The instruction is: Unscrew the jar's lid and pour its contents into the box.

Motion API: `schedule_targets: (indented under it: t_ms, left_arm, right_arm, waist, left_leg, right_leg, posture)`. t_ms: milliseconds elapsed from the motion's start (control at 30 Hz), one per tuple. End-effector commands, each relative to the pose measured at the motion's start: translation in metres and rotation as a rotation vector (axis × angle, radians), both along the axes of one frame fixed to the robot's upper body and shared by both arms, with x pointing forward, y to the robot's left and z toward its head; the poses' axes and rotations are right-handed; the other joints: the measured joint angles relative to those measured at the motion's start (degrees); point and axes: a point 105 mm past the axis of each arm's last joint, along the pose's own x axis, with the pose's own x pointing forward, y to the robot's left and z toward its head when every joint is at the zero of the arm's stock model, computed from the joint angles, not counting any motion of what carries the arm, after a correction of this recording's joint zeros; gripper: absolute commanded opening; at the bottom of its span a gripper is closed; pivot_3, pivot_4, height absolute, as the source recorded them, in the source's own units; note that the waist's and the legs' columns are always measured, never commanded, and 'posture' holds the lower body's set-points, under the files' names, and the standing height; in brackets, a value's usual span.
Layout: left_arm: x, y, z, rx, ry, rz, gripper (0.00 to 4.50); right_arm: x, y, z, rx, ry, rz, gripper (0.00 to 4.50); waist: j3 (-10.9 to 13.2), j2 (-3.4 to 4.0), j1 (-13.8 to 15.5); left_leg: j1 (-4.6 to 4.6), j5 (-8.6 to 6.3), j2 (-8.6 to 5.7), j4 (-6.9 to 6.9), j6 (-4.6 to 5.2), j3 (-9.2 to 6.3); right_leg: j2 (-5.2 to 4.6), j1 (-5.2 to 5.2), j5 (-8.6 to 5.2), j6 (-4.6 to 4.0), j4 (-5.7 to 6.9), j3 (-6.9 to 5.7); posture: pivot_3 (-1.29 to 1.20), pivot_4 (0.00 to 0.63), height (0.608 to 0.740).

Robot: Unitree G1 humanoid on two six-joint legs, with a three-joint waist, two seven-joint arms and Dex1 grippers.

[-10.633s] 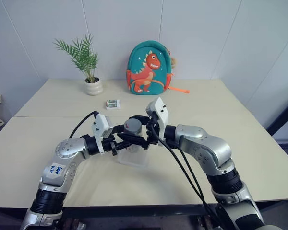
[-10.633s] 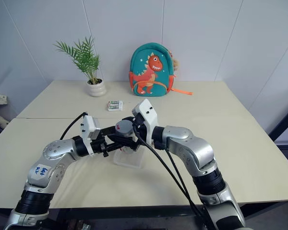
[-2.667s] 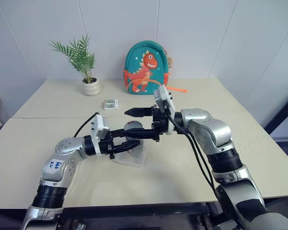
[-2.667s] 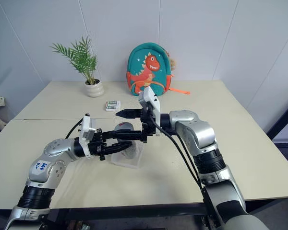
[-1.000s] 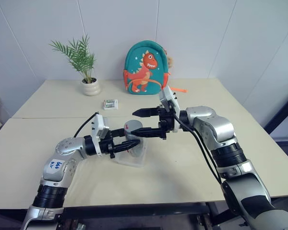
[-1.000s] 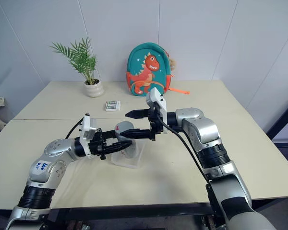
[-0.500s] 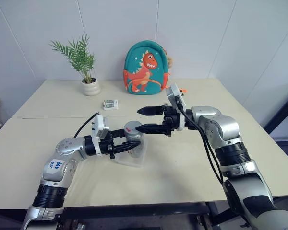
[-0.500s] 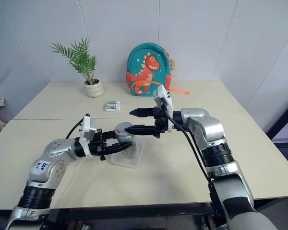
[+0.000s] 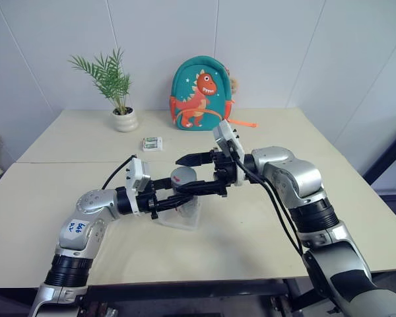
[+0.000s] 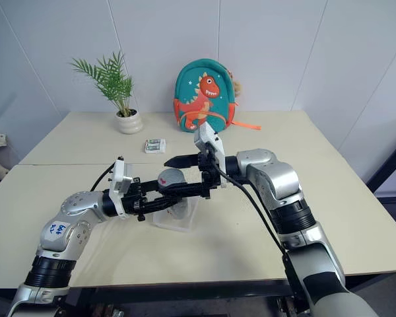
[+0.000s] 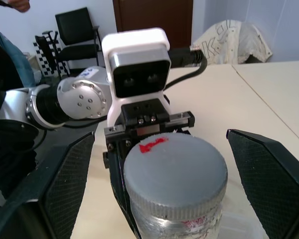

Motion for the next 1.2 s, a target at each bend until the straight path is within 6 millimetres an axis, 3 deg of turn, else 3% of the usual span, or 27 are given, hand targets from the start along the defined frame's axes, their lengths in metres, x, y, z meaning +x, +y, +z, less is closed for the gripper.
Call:
schedule_targets:
  t_ms: [33,400,567,833,1067,1200]
  left_arm:
    - [-0.005,-0.003,0.013,-0.013,-0.059,-0.019,2.22]
    - [-0.005,-0.002,0.013,-0.013,-0.061,-0.014,2.22]
    - [-0.004,-0.002,0.013,-0.014,-0.061,-0.013,2.22]
    - [-0.005,-0.002,0.013,-0.013,-0.061,-0.014,2.22]
    - [-0.005,-0.001,0.011,-0.009,-0.058,-0.012,2.22]
    - [-0.006,0.001,0.011,-0.008,-0.045,0.005,2.22]
  right_arm:
    - [-0.002,0.003,0.007,0.019,-0.037,0.010,4.47]
    - [0.000,0.004,0.006,0.030,-0.028,0.017,4.47]
    - [-0.004,0.004,0.010,0.058,-0.023,0.038,2.97]
    - [-0.011,0.004,0.021,0.124,0.026,0.080,2.97]
    - [-0.018,-0.003,0.041,0.241,0.112,0.114,2.97]
    - [0.002,-0.024,0.043,0.278,0.076,-0.040,2.97]
  waist:
    - [0.00,0.00,0.00]
    - [0.00,0.00,0.00]
    - [0.00,0.00,0.01]
    - [0.00,0.00,0.01]
    - [0.00,0.00,0.04]
    - [0.00,0.00,0.18]
  left_leg:
    - [0.00,0.00,0.00,0.00,0.00,0.00]
    - [0.00,0.00,0.00,0.00,0.00,0.00]
    - [0.00,0.00,0.00,0.00,0.00,0.00]
    - [0.00,0.00,0.00,0.00,0.00,0.00]
    - [0.00,0.00,0.01,0.00,0.00,0.00]
    - [0.00,0.00,0.00,0.00,0.00,0.00]
  right_leg:
    - [0.00,0.00,0.00,0.00,0.00,0.00]
    - [0.00,0.00,0.00,0.00,0.00,0.00]
    - [0.00,0.00,0.00,0.00,0.00,0.00]
    - [0.00,0.00,0.00,0.00,0.00,0.00]
    - [0.00,0.00,0.00,0.00,0.01,0.00]
    - [-0.01,0.00,0.00,0.00,-0.01,0.00]
  posture:
    - [0.00,0.150,0.740]
    - [0.00,0.150,0.740]
    - [0.00,0.150,0.740]
    - [0.00,0.150,0.740]
    - [0.00,0.150,0.740]
    - [0.00,0.150,0.740]
